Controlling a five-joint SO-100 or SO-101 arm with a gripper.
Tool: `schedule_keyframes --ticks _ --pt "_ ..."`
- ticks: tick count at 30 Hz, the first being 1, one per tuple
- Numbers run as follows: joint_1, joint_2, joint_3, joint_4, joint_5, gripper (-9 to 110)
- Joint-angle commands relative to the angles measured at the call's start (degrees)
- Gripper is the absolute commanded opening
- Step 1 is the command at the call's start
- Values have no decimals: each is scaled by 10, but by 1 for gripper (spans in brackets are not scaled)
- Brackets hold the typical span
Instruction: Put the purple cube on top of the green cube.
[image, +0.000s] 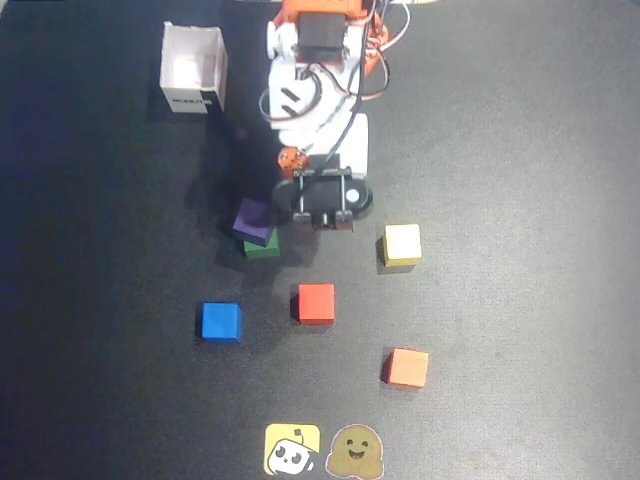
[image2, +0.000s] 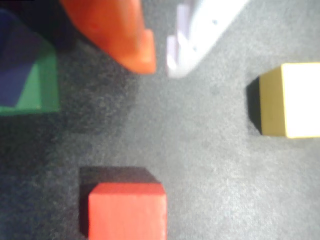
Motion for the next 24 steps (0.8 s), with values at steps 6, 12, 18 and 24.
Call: schedule_keyframes --ticks 6,12,18,24 --pt "-1 164 67 38 -3 0" --pt "-2 231 67 121 -4 0" --pt "2 293 67 217 2 0" --pt "-4 293 67 239 -26 0"
